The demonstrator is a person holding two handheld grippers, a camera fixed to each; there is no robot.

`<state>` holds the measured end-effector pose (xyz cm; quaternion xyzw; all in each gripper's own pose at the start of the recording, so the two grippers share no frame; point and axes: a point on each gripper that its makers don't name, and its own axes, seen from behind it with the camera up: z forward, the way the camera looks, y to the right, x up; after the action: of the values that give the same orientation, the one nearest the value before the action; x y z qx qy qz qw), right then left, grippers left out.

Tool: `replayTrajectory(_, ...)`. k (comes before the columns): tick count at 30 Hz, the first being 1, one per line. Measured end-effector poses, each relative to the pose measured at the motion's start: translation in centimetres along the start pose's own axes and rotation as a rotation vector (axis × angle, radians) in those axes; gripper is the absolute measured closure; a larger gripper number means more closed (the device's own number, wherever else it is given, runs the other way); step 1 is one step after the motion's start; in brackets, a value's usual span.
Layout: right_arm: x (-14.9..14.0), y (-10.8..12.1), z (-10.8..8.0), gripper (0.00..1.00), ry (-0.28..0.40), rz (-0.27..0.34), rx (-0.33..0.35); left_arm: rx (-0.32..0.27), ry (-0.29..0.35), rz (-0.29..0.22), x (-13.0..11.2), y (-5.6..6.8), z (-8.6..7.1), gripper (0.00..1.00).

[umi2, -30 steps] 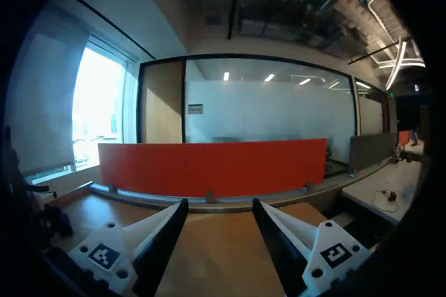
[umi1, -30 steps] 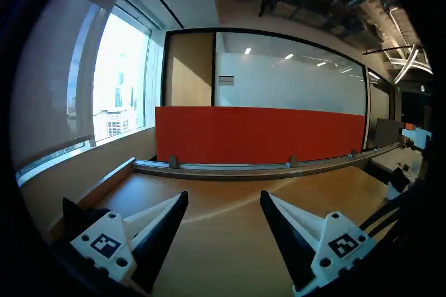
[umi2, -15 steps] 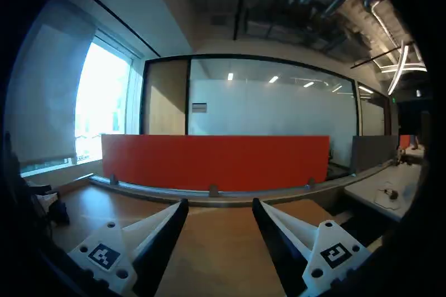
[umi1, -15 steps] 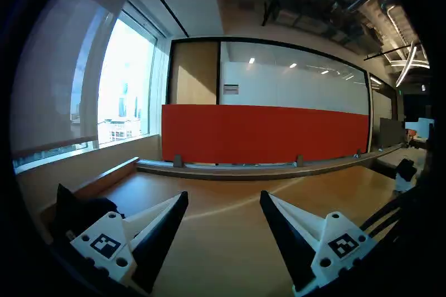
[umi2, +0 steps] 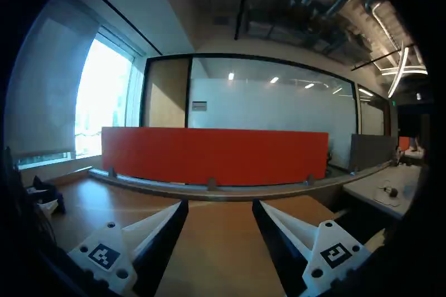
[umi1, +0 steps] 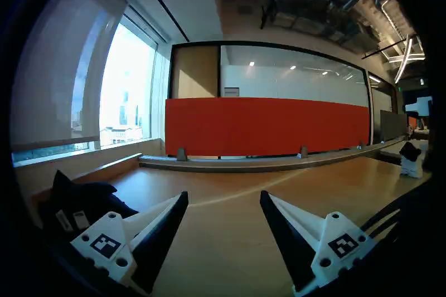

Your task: Fold towel

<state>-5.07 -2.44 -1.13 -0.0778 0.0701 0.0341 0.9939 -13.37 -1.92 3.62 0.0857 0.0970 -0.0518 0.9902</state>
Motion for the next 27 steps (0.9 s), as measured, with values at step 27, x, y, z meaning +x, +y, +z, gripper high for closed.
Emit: replayTrajectory(27, -0.6, -2.1, 0.7, 0.11, 0.019, -0.018, 0.036, 0.0, 0.005, 0.01, -2.6, -0.6, 0.8, 0.04)
